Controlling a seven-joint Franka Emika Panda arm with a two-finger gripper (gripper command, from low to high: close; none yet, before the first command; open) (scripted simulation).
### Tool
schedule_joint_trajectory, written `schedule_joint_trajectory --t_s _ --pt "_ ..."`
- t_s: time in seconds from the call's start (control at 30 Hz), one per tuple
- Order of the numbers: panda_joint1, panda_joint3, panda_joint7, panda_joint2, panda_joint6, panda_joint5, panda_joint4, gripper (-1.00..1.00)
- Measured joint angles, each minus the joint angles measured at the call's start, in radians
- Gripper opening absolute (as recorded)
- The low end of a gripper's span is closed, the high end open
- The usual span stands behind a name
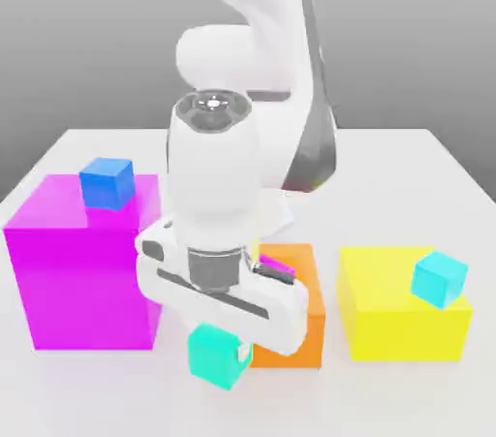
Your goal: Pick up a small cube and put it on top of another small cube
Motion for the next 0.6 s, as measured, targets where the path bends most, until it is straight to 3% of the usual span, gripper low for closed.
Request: schedule_joint_trajectory --t_s 0.4,0.6 --pt "0.115 -0.019 -0.430 -0.434 -0.299 0.098 -0.130 -1.00" --pt "0.128 0.003 -0.440 -0.354 -0.128 0.103 -0.211 -1.00"
